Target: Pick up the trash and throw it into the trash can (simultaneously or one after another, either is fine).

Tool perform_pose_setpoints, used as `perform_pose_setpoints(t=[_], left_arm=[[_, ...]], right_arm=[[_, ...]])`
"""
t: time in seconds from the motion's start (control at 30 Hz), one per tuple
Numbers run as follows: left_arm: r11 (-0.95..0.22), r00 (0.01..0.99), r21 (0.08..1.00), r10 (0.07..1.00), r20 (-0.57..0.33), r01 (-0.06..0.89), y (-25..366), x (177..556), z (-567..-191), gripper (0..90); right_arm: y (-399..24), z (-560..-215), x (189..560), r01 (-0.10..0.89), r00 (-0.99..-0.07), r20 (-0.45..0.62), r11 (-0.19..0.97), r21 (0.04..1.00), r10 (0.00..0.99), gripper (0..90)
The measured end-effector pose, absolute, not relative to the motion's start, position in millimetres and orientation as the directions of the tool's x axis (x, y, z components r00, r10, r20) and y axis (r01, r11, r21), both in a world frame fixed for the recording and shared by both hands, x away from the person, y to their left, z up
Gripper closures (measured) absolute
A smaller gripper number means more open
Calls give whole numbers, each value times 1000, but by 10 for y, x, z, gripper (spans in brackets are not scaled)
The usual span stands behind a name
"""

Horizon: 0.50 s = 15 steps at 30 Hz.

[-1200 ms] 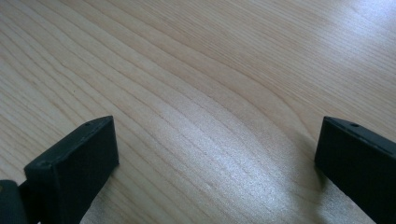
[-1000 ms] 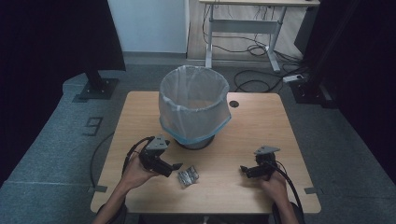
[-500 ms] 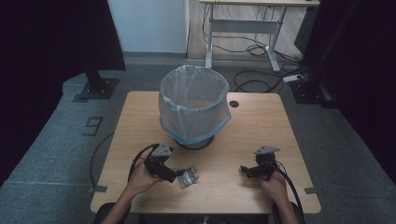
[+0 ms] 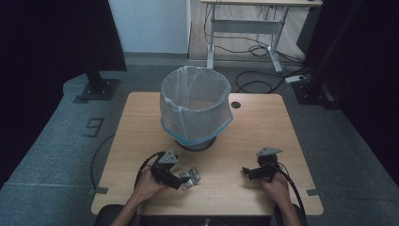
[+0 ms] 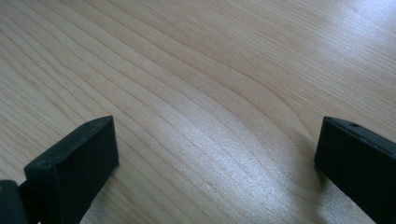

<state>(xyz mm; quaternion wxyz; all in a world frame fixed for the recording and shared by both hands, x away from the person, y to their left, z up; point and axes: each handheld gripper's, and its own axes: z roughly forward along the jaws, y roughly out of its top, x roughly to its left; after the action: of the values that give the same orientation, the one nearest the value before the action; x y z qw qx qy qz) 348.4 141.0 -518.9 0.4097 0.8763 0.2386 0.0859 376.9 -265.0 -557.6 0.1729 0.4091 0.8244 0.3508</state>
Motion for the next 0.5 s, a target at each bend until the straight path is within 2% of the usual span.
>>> perform_pose_setpoints(t=[0.5], left_arm=[[-619,889,714,459,-11,328,1227,3429,-5380,0]], right_arm=[[-2650,-5576,3769,553,-606,1,420,720,796,0]])
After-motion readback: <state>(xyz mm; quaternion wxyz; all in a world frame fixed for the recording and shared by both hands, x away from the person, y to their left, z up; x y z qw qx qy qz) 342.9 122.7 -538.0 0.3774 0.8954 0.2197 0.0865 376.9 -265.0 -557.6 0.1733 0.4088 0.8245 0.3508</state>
